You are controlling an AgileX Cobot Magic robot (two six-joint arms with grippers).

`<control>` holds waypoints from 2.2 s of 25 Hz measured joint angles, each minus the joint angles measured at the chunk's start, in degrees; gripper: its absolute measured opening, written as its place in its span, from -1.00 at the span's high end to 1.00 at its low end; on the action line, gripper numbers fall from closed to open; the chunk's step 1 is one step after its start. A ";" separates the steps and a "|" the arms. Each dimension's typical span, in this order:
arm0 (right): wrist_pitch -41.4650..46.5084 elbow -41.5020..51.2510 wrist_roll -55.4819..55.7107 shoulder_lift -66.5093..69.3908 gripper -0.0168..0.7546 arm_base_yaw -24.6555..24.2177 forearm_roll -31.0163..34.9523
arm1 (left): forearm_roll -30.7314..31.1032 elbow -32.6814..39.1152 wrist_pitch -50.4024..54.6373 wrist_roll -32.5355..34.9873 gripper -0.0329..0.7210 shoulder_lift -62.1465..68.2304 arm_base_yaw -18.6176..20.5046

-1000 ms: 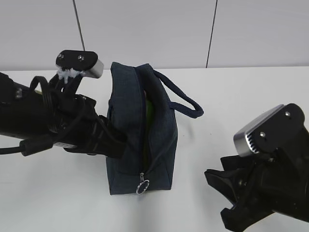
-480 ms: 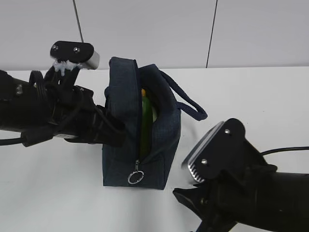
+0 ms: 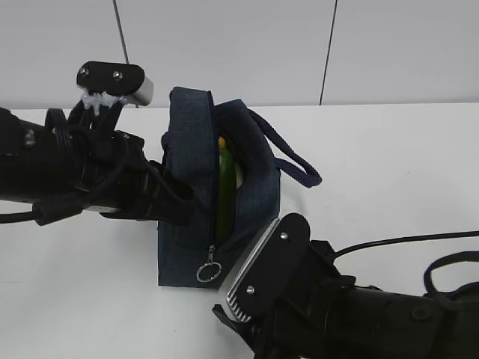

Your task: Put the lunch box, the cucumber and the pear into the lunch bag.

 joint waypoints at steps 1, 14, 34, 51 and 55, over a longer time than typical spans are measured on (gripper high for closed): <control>-1.59 0.00 1.12 1.04 0.19 0.00 -1.28 | 0.00 0.00 0.00 0.00 0.90 0.00 0.00; -11.86 -0.13 8.10 7.34 0.13 0.00 -4.90 | 0.00 0.00 0.54 0.00 0.90 0.00 0.00; -6.42 -3.69 8.10 8.73 0.10 0.00 -0.95 | -0.61 0.00 0.58 0.05 0.90 0.00 0.00; -3.19 -5.82 8.91 8.96 -0.08 0.00 3.84 | -0.72 0.00 0.58 0.05 0.90 0.00 0.00; -2.36 -5.82 9.04 10.23 -0.09 0.00 4.96 | -0.72 0.00 0.58 0.05 0.90 0.00 0.00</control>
